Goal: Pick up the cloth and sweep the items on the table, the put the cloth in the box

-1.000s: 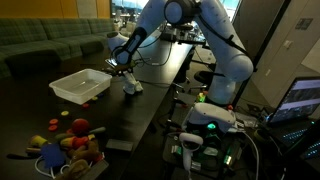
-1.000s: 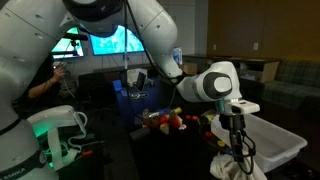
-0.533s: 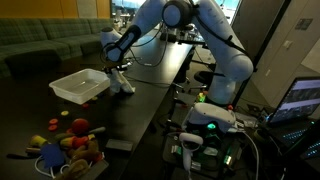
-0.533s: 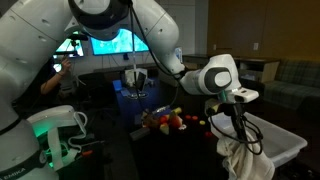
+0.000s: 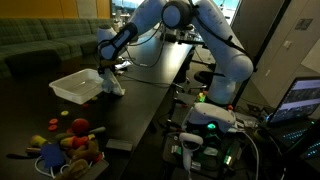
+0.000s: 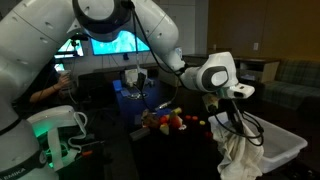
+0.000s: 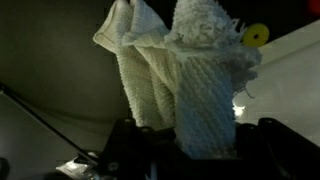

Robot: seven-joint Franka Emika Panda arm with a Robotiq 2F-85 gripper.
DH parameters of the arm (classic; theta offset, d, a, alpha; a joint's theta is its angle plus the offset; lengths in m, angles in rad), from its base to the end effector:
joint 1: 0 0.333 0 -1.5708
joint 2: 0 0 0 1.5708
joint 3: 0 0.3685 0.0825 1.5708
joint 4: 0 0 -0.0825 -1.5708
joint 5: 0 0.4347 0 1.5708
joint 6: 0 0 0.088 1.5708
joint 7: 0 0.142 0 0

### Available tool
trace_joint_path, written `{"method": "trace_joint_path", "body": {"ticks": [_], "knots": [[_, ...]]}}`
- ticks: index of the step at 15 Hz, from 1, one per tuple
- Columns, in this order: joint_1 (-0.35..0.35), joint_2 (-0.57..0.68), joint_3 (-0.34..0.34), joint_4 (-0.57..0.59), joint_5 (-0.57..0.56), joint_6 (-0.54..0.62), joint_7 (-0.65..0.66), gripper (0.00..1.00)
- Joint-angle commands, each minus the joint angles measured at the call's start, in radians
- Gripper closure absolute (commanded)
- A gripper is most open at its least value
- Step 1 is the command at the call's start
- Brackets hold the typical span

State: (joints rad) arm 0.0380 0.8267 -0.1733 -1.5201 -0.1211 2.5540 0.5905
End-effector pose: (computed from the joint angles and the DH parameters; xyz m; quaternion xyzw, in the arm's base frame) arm 0.8073 -0.0872 0.1630 0.9504 -0.2748 0.1261 0.0722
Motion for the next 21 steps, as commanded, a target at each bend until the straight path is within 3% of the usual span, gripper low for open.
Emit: {"method": "trace_joint_path", "body": {"ticks": [1,10,21], "knots": [[-0.017,0.079,0.010,0.042,0.051,-0.028,-0.085,0.99],[-0.032,0.238,-0.019,0.064,0.061,-0.106,-0.134,0.99],[-0.047,0.354,-0.006,0.231,0.077,-0.190,-0.124,0.99]]}}
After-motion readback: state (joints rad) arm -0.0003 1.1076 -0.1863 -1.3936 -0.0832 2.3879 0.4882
